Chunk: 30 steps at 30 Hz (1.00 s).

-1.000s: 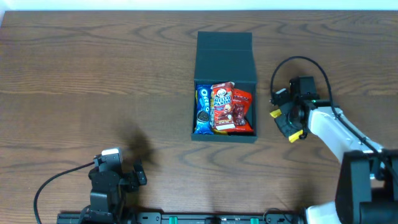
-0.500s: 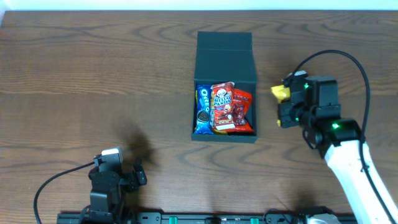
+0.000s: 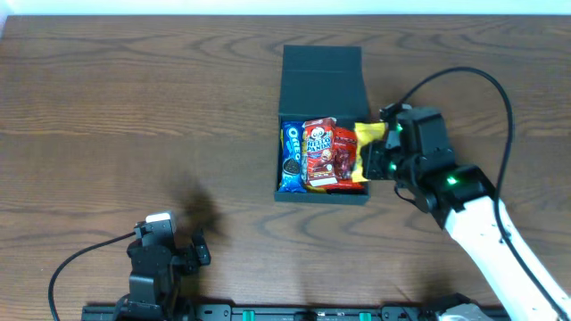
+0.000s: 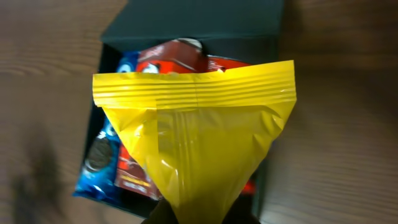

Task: Pack container
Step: 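Carry the yellow candy into the black box's right side, then lower the yellow candy into the box and open the right gripper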

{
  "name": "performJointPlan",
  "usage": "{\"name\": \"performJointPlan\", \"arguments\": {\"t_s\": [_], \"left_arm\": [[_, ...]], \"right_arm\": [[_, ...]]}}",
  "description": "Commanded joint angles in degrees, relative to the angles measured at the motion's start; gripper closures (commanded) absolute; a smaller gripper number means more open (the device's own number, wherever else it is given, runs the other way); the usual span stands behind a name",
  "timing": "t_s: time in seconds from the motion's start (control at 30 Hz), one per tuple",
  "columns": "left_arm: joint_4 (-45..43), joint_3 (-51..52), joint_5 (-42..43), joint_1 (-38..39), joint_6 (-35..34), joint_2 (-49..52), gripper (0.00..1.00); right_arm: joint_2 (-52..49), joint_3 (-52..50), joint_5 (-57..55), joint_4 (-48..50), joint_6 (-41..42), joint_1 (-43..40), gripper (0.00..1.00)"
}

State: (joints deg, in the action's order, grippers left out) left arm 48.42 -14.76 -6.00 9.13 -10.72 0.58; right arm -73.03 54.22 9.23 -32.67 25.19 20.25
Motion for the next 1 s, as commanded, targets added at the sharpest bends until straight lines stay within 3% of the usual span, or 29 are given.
{"name": "performJointPlan", "arguments": {"t_s": [0.0, 0.63, 0.93, 0.97], "left_arm": [[3.9, 0.0, -0.2, 0.1, 0.2, -0.3, 0.05], [3.9, 0.0, -0.2, 0.1, 0.2, -0.3, 0.05], [3.9, 0.0, -0.2, 0.1, 0.2, -0.3, 0.05], [3.9, 0.0, -0.2, 0.1, 0.2, -0.3, 0.05]], "right_arm": [[-3.9, 2.8, 0.7, 0.1, 3.7, 1.2, 0.91], [-15.5, 4.1, -2.9, 2.1, 3.7, 1.1, 0.85], [-15.5, 4.1, -3.1, 4.0, 3.7, 1.1, 0.66], [-15.5, 4.1, -3.1, 4.0, 3.7, 1.1, 0.49]]}}
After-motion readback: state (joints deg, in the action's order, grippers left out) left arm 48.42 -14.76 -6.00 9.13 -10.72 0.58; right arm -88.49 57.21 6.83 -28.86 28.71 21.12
